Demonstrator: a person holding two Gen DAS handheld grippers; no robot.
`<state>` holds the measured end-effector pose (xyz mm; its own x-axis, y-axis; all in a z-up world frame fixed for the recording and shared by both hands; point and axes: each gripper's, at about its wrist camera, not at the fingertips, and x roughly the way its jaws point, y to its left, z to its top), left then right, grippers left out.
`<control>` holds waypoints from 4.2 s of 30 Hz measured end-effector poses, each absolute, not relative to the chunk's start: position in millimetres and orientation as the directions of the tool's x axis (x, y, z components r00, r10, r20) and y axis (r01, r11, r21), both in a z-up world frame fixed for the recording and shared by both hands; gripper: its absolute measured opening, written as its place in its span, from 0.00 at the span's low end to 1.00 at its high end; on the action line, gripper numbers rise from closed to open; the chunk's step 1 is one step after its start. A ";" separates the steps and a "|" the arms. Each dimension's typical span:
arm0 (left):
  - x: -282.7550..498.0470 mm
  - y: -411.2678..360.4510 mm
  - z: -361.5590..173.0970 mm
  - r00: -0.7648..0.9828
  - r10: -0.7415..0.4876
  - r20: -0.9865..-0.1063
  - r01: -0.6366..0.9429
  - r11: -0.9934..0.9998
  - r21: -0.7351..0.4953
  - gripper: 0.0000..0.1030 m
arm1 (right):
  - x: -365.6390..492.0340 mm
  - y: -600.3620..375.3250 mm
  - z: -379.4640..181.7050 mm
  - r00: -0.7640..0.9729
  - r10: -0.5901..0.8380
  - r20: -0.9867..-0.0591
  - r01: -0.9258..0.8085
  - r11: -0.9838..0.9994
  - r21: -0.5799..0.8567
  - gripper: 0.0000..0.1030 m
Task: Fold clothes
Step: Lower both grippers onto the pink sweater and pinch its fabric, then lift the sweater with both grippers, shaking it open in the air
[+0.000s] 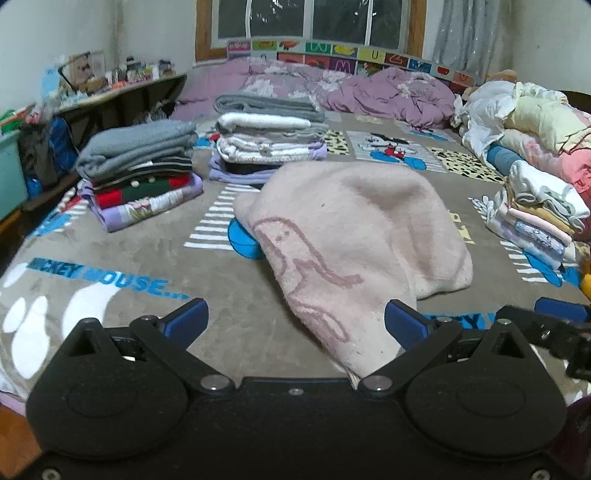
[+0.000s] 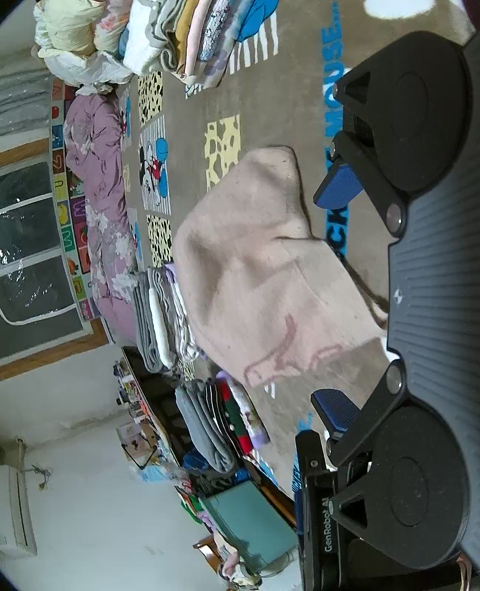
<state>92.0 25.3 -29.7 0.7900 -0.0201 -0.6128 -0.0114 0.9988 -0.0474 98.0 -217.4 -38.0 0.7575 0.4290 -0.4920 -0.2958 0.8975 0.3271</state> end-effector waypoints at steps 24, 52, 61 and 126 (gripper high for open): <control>267.8 137.7 -63.1 0.772 -0.226 -0.594 -0.127 0.861 -0.493 1.00 | 337.0 -265.1 -31.9 0.587 0.630 -0.509 -0.414 0.773 0.480 1.00; 369.7 194.8 -155.9 0.729 -0.463 -0.504 -0.103 0.654 -0.750 0.71 | 576.5 -167.0 -119.9 0.283 0.708 -0.647 -0.536 0.676 0.506 0.67; 366.4 183.3 -163.1 0.739 -0.464 -0.489 -0.062 0.676 -0.734 0.38 | 573.4 -164.1 -139.8 0.295 0.705 -0.645 -0.526 0.684 0.506 0.26; 373.3 26.9 186.3 0.889 -0.436 -0.142 0.414 0.896 -0.162 0.13 | 398.3 -322.2 212.0 0.797 0.592 -0.118 -0.569 0.802 0.182 0.13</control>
<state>373.3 26.9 186.3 0.8885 -0.4363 -0.1422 0.4138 0.8958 -0.1624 398.3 -322.2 212.0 0.7970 0.5923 -0.1182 -0.5690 0.8020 0.1819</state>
